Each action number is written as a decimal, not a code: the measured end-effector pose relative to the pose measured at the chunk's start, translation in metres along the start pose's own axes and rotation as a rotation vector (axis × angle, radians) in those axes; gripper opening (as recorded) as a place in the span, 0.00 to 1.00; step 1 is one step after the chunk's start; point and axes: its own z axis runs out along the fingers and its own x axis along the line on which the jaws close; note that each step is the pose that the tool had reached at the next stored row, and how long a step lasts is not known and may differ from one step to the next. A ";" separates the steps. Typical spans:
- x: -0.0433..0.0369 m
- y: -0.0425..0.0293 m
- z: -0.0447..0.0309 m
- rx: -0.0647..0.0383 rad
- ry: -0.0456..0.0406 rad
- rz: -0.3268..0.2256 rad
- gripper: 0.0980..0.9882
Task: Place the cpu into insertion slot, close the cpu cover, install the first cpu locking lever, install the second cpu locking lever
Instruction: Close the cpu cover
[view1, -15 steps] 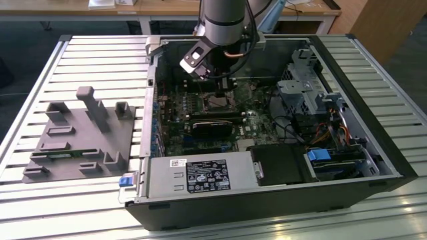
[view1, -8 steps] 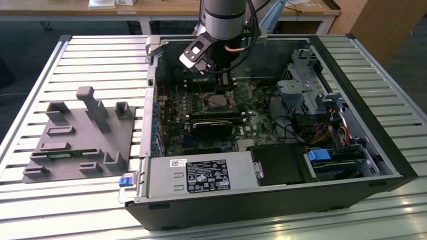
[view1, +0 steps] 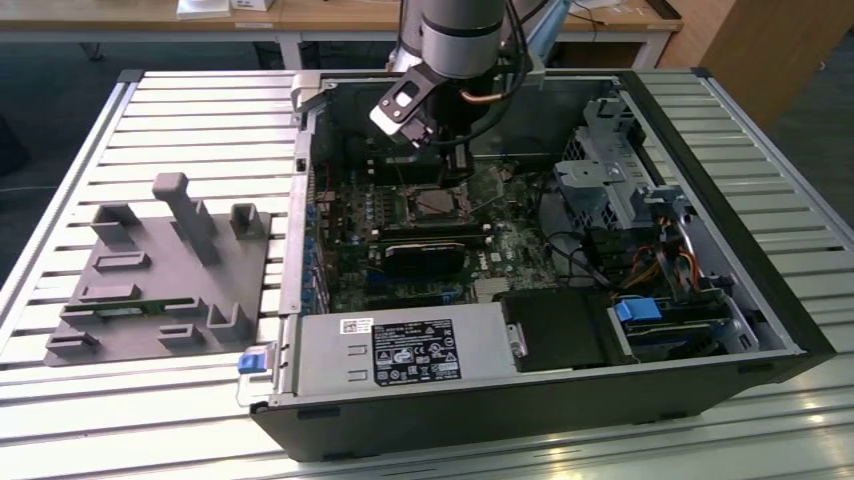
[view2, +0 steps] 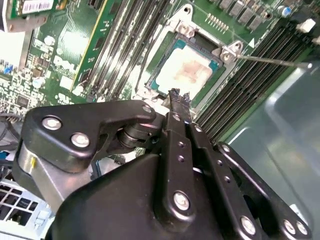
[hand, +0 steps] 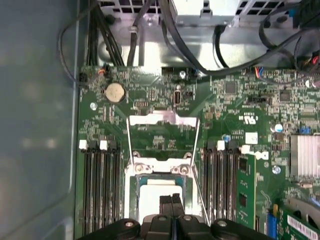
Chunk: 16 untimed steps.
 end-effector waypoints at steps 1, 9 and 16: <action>0.0001 0.0005 -0.0017 0.000 0.0002 0.000 0.01; 0.0004 0.0066 -0.0119 0.000 0.0004 0.000 0.01; 0.0004 0.0250 -0.0112 0.001 0.0010 0.000 0.01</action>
